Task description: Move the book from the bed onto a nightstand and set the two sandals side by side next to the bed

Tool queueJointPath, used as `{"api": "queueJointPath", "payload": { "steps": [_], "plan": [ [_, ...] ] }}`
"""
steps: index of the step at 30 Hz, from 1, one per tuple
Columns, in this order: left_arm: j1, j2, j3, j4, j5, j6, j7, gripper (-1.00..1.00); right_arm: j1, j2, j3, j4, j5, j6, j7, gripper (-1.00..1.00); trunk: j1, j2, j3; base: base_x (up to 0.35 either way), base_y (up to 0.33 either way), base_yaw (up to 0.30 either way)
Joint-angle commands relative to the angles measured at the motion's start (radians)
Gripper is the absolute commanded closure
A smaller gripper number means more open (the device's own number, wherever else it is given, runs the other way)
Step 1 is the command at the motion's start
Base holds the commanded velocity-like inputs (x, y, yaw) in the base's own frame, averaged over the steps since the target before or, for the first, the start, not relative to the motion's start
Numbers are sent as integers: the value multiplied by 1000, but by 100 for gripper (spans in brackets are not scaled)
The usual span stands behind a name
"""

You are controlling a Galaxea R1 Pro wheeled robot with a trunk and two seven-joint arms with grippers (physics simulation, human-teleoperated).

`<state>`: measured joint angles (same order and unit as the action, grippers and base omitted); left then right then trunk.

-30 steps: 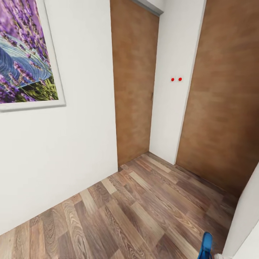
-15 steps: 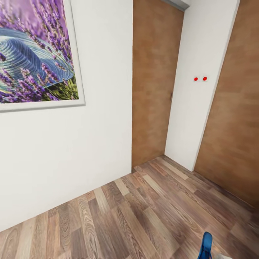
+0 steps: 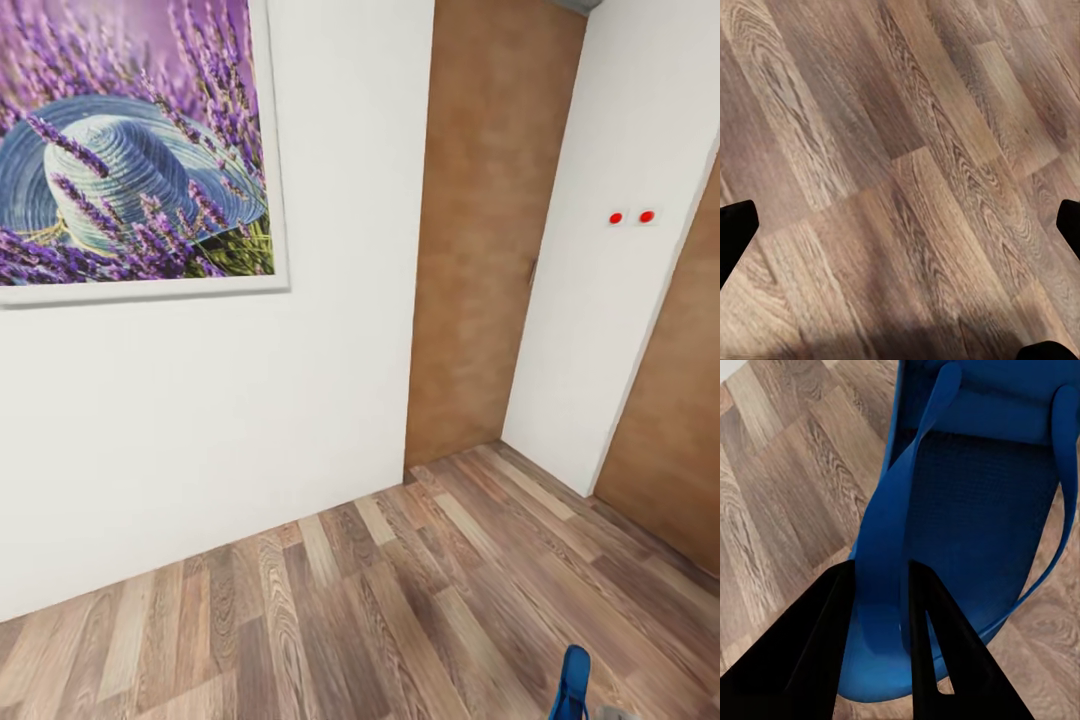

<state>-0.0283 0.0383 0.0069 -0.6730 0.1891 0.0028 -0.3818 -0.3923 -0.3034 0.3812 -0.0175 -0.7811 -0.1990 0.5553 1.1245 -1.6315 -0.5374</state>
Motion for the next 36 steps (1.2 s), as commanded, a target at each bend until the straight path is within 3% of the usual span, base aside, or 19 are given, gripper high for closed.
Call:
{"api": "queueJointPath", "payload": {
  "steps": [1,9,36],
  "plan": [
    [-1,0,1,1,7,0,-5,-100,0,0,7,1,-9,-4,5,100,0,-1,-1,177,0,291],
    [-1,0,1,1,6,0,-5,-100,0,0,7,1,-9,-4,5,100,0,-1,-1,211,0,291],
    [-1,0,2,1,7,0,-5,-100,0,1,7,1,-9,-4,4,100,0,-1,-1,35,0,291]
  ]
}}
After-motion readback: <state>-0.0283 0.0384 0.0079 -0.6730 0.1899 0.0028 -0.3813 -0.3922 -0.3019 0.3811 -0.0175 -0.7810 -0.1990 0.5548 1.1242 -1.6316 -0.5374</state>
